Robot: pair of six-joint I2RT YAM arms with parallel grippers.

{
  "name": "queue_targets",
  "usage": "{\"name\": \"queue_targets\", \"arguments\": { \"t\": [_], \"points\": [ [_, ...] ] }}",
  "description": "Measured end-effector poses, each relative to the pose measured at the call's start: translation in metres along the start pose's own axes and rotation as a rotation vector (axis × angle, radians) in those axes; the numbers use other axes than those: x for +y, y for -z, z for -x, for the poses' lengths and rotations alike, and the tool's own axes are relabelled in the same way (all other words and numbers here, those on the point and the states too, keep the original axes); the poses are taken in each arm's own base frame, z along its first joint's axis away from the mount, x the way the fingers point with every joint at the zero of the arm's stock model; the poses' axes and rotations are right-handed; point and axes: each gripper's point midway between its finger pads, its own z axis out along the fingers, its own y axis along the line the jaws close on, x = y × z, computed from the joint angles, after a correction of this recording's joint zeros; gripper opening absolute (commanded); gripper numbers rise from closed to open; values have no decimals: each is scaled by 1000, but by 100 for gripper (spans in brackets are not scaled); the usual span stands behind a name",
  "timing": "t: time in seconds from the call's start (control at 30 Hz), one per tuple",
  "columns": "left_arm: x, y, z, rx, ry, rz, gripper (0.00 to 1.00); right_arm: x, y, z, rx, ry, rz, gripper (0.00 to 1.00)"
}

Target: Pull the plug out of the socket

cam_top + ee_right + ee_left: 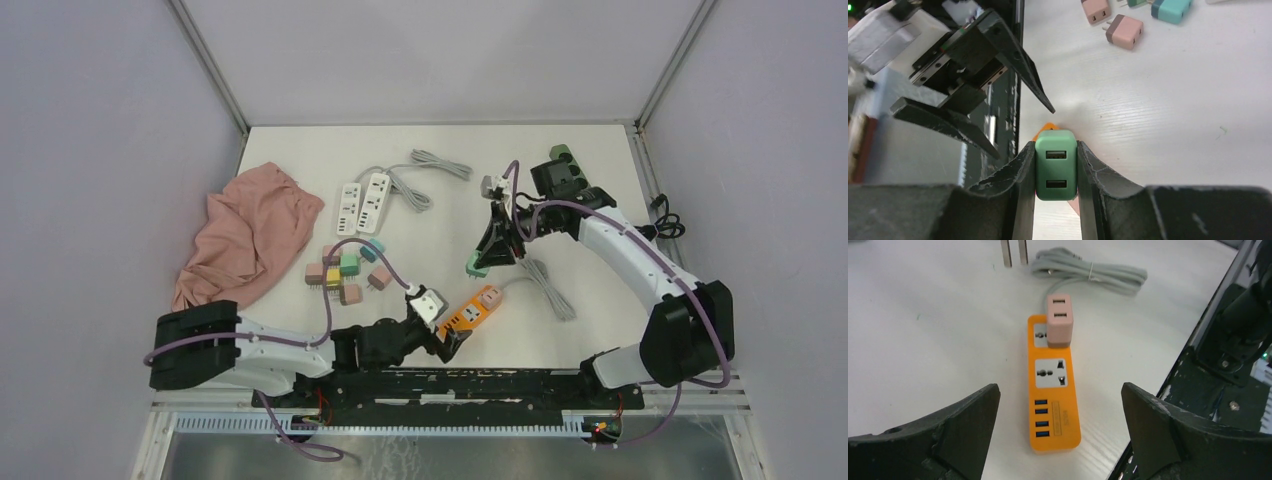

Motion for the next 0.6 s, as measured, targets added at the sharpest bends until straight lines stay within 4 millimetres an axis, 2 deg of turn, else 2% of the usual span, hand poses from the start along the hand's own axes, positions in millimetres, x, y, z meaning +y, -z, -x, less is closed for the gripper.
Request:
{"name": "queue_targets", "arguments": {
  "t": [0.13,0.27,0.47,0.6],
  "points": [
    [6,5,33,-59,45,0,99,-15,1,7,-106,-218,-63,0],
    [25,5,62,-93,130,13,99,-31,4,17,-170,-438,-90,0],
    [58,3,89,-95,293,49,99,-47,0,14,-197,-700,-72,0],
    [65,0,102,-74,380,44,99,-54,-6,4,-180,-843,-55,0]
  ]
}}
